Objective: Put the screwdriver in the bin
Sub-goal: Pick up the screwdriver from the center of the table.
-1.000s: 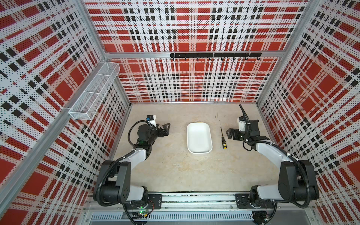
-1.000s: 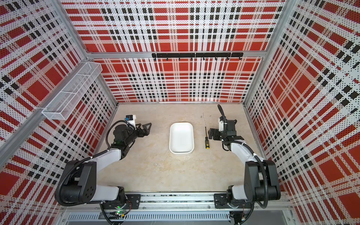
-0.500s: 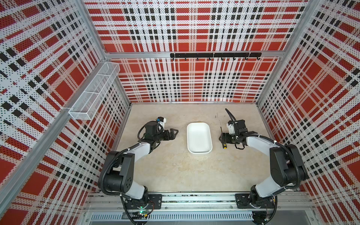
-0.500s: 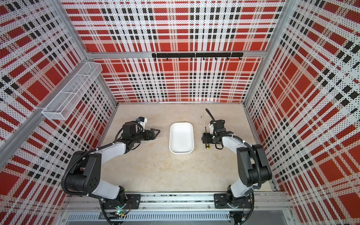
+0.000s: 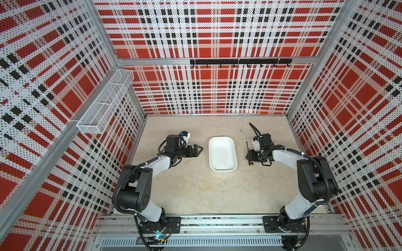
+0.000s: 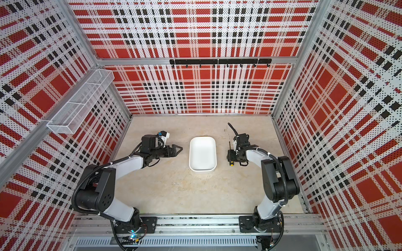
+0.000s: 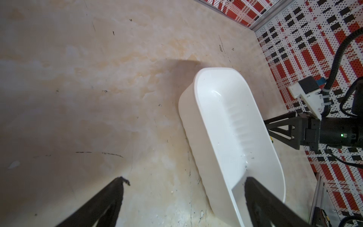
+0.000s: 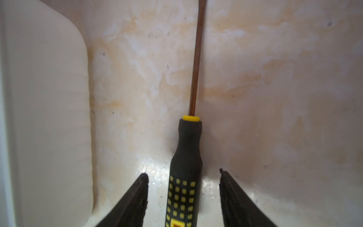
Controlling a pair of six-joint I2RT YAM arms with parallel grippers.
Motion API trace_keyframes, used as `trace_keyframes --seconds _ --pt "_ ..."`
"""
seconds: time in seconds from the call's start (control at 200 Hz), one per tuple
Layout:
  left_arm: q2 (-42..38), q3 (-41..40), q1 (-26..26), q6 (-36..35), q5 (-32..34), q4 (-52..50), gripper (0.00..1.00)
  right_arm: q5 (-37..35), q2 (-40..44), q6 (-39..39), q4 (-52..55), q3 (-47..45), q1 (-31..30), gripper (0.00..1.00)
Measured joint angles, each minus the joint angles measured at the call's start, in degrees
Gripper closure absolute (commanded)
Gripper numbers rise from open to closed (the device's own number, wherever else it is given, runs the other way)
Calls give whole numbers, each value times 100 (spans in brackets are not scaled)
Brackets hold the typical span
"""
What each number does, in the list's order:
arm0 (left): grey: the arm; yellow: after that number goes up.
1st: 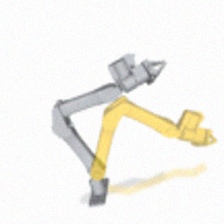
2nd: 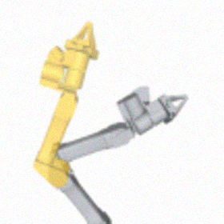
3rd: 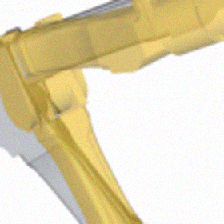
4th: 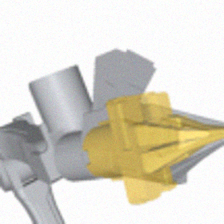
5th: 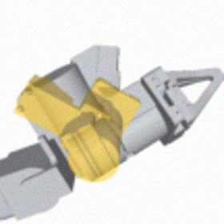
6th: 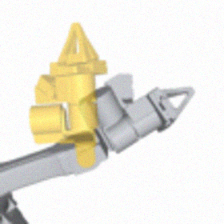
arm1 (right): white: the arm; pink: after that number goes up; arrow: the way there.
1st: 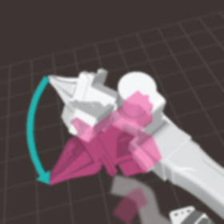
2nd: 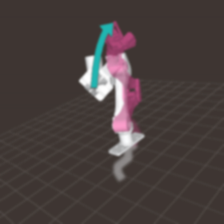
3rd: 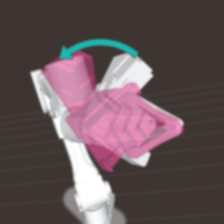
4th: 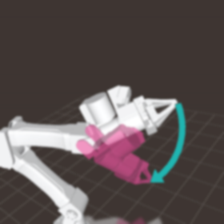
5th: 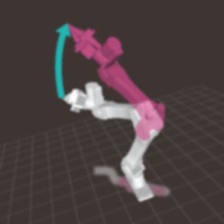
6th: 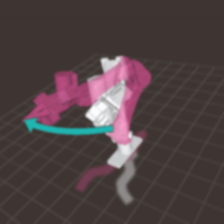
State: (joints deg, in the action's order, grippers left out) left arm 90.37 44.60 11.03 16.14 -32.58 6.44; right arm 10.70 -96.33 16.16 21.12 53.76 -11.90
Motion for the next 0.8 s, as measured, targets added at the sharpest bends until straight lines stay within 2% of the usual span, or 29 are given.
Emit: trace_keyframes --seconds 0.185,0.621,0.721,0.802 --pt "131 0 0 2 -20 -94 2 -87 -120 4 90 22 -37 47" --pt "177 15 0 2 -20 -103 2 -214 -317 -7 302 240 -96 67" --pt "201 48 0 4 -20 -127 2 -221 -376 -20 334 310 -98 78" --pt "201 79 0 2 -22 -133 2 -234 -398 -24 409 365 -98 93"
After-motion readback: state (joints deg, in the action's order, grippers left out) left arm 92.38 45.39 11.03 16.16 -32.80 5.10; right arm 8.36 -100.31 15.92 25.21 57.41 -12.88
